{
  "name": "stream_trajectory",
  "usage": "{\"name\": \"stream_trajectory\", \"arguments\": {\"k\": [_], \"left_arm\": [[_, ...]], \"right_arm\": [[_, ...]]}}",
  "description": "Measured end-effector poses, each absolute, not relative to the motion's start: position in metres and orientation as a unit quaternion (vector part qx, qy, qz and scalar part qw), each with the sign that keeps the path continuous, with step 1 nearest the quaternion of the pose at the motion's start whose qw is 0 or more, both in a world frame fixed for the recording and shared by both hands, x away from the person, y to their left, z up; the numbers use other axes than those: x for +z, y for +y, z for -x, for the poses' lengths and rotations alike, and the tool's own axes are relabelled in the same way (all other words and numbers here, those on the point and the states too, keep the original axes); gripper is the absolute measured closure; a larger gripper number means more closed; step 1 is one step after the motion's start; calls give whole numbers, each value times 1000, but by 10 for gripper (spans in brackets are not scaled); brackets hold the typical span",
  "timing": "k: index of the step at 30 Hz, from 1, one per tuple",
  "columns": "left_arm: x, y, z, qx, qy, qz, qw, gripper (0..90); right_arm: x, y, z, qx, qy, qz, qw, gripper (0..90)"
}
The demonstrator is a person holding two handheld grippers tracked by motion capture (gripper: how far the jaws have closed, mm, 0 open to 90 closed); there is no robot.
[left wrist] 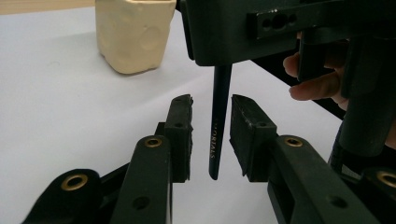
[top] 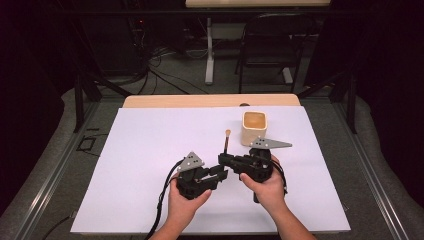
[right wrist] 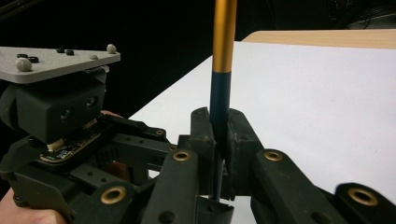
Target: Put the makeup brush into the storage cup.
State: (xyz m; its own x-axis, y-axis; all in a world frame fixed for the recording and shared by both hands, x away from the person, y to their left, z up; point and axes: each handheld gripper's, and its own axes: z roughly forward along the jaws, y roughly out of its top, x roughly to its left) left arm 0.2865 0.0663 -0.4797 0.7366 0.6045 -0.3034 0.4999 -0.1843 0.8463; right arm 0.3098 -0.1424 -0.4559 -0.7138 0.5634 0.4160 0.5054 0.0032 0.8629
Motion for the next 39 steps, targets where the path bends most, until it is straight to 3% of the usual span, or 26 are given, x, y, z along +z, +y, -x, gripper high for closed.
{"name": "stream_trajectory", "arguments": {"k": [17,36,39], "left_arm": [[-480,63,-285,43,362,-763,534,830],[-481,64,-284,55,362,-765,530,843],[-481,65,-284,57,362,-764,531,844]], "right_arm": [[-458,-137,-309,596,711,-373,18,832],[-458,-137,-309,593,714,-372,18,831],[-458,-138,-309,595,710,-375,13,780]]}}
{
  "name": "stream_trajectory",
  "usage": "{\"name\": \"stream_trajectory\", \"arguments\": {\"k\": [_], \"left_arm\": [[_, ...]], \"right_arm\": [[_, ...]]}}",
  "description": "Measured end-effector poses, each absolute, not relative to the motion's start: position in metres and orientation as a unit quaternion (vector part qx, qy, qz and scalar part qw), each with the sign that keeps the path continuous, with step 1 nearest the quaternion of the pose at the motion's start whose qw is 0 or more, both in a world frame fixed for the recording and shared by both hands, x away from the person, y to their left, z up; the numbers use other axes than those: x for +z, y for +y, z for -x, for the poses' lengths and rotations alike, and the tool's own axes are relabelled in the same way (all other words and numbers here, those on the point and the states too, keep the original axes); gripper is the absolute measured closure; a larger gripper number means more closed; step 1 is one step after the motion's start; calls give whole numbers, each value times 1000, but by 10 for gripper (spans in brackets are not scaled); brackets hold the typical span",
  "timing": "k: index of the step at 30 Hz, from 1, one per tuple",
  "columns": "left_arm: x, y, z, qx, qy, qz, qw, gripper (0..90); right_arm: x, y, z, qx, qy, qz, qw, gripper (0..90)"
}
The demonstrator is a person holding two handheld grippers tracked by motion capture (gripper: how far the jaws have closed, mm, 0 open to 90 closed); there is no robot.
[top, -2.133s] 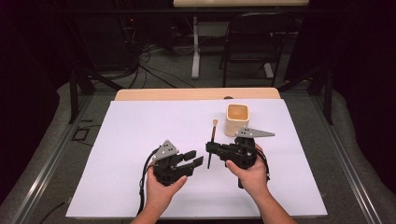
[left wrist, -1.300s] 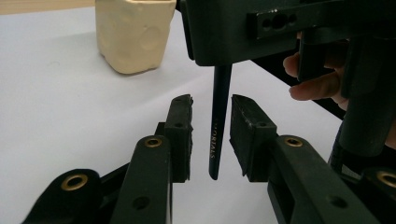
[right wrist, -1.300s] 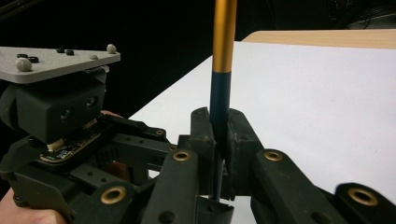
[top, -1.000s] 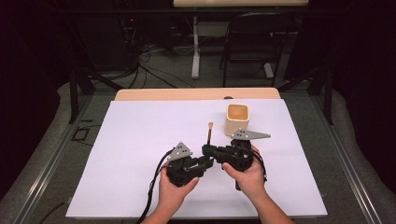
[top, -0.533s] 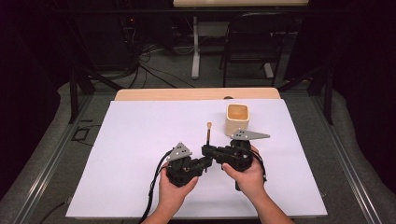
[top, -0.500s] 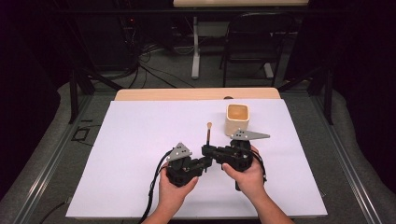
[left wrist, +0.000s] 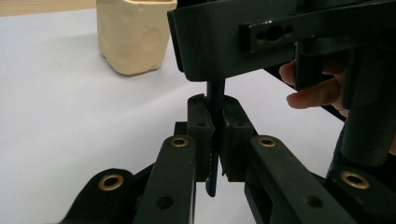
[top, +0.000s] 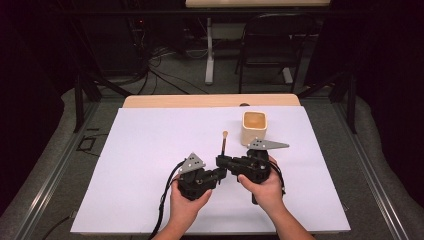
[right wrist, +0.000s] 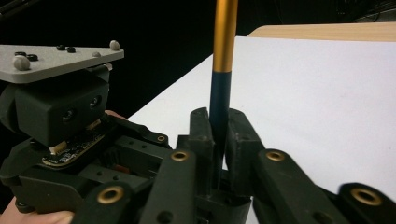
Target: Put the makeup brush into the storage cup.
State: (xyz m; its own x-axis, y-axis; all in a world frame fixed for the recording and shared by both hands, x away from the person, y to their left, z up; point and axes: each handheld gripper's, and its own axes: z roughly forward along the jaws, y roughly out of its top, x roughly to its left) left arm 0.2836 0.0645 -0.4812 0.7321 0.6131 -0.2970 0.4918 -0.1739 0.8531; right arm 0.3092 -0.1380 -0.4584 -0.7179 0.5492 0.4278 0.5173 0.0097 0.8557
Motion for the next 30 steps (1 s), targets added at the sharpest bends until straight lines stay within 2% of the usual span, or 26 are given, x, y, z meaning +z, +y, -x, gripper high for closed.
{"name": "stream_trajectory", "arguments": {"k": [8,30], "left_arm": [[-485,63,-282,60,359,-768,527,845],[-494,57,-277,55,352,-775,522,846]], "right_arm": [[-455,-141,-309,600,708,-373,17,688],[-449,-148,-310,611,695,-377,31,680]]}}
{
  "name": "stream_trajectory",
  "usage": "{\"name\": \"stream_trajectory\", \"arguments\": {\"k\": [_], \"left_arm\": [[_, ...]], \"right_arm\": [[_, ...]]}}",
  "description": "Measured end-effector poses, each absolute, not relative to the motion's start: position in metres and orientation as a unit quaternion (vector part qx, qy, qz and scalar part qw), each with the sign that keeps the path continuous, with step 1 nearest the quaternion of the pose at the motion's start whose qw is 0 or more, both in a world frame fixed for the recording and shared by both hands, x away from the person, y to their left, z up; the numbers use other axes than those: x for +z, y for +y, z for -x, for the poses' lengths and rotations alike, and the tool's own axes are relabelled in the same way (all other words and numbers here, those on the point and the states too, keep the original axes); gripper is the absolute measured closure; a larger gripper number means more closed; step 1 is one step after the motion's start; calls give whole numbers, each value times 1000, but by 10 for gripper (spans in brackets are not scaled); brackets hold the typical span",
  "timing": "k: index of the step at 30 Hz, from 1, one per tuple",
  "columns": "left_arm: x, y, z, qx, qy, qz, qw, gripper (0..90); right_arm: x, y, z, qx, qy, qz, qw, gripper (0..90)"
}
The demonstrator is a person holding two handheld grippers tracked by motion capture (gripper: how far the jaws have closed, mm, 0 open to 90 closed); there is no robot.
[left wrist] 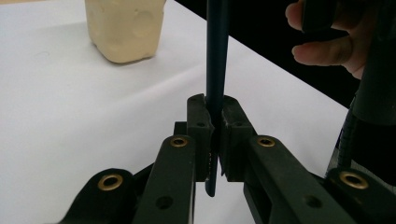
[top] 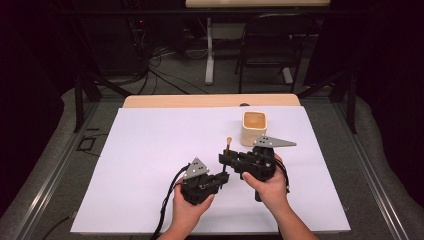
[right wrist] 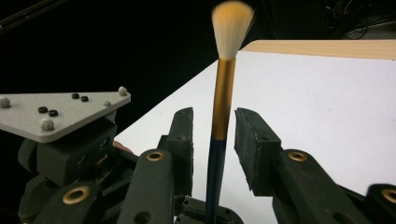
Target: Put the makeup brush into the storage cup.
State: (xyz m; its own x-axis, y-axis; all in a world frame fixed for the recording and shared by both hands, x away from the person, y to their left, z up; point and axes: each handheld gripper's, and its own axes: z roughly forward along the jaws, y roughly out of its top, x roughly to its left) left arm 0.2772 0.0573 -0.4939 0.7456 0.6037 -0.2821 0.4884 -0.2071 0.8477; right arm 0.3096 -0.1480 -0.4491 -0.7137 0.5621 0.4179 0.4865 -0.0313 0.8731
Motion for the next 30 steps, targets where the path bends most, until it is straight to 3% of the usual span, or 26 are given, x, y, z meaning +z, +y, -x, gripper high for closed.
{"name": "stream_trajectory", "arguments": {"k": [30], "left_arm": [[-500,51,-272,48,341,-784,516,846]], "right_arm": [[-445,-159,-312,618,684,-387,23,749]]}}
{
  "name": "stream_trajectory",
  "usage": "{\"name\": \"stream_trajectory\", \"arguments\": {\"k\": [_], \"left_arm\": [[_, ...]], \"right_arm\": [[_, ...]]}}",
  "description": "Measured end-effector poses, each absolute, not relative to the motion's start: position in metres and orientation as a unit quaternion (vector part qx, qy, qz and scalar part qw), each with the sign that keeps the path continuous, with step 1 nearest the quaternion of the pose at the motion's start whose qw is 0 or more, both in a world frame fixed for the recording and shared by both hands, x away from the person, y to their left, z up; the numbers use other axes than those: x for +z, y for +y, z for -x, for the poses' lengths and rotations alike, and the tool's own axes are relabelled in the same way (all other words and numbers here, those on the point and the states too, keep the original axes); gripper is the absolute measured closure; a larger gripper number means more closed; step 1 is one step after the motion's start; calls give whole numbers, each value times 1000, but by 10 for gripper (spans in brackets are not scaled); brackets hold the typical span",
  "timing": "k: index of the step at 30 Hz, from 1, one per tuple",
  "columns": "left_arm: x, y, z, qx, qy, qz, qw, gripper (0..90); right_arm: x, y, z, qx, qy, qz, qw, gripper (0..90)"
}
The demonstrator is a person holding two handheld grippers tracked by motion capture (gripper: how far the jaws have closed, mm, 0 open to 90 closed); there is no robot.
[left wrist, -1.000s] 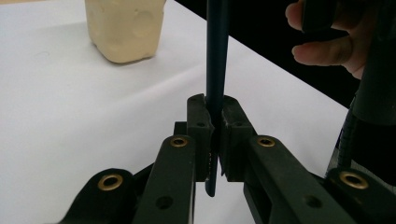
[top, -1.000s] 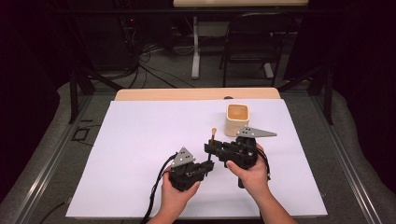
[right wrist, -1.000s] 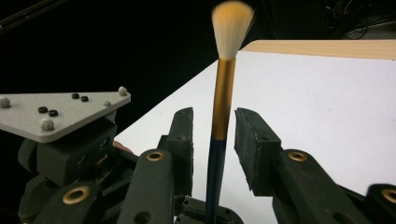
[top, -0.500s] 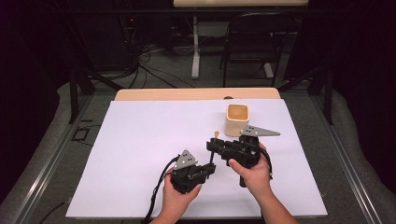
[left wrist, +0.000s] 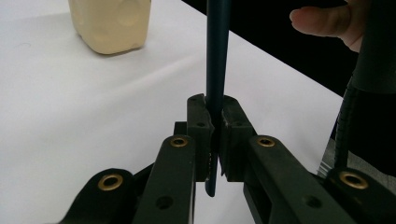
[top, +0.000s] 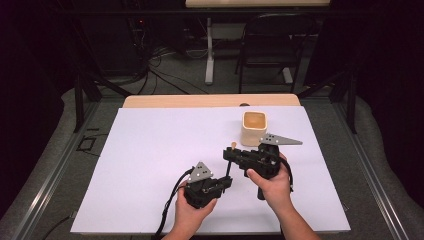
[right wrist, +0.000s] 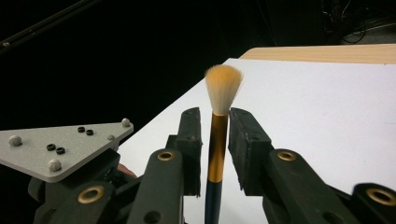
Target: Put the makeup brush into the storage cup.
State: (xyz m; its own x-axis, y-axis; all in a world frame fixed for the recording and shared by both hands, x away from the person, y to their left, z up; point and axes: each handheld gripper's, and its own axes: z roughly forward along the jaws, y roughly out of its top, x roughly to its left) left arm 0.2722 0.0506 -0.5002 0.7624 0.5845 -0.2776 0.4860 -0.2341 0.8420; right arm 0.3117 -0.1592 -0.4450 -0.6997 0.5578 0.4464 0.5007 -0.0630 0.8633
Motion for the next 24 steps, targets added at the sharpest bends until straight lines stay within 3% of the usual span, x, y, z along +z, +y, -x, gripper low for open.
{"name": "stream_trajectory", "arguments": {"k": [24], "left_arm": [[-501,52,-271,46,343,-785,514,846]], "right_arm": [[-446,-160,-312,620,682,-386,15,827]]}}
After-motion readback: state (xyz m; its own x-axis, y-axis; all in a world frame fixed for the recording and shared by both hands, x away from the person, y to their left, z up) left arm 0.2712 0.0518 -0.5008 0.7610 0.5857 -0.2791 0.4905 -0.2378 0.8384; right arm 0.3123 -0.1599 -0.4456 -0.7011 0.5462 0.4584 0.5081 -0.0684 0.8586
